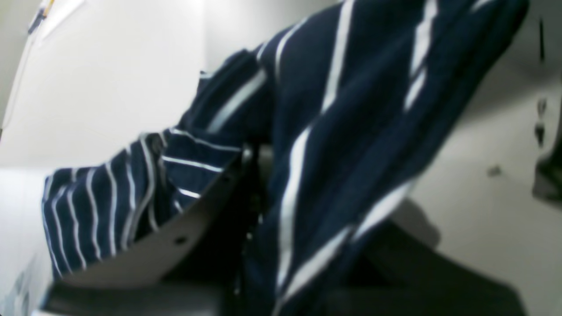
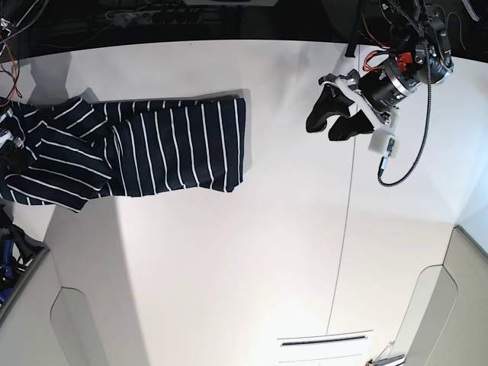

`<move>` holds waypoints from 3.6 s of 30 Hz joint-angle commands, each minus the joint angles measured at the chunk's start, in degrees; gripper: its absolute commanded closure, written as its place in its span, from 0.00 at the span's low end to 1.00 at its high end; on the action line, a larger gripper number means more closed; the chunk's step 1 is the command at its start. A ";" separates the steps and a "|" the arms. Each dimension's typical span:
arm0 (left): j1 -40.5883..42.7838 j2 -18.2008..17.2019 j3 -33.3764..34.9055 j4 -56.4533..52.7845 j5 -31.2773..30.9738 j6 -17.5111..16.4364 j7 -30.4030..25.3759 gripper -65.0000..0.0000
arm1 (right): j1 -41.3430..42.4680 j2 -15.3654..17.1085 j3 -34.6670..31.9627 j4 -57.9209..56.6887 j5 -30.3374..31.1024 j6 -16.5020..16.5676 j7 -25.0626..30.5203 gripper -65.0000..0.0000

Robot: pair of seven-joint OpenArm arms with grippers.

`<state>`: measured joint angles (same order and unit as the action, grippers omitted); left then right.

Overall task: Fold the T-shirt properly
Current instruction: 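Lift the folded bundle with the right gripper and fold it over, then grasp the bundle with both grippers and square it into a neat stack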

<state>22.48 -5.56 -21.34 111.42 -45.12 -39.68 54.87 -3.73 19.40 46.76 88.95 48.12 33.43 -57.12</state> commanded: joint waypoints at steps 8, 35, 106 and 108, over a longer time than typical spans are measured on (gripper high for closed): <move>0.72 -0.28 -0.04 0.96 -1.42 -0.32 -1.09 0.43 | 1.33 -7.06 -6.73 16.48 -1.22 0.44 1.60 1.00; 0.92 -0.17 -0.07 0.98 -4.24 -0.32 -0.37 0.43 | 1.49 -11.02 -67.60 18.45 -36.44 -8.44 9.18 0.42; -15.39 -6.10 24.63 -4.81 23.06 4.96 -11.54 0.87 | 5.44 -7.98 -30.01 -4.39 -13.18 -0.42 12.28 1.00; -13.00 -6.49 23.50 -1.77 22.95 4.94 -10.32 0.87 | 5.46 -7.98 -28.70 -4.39 -13.18 -0.42 12.28 1.00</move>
<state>9.82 -11.66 2.26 108.64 -21.47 -34.68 45.58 0.78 10.94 17.91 83.57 33.61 32.58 -45.95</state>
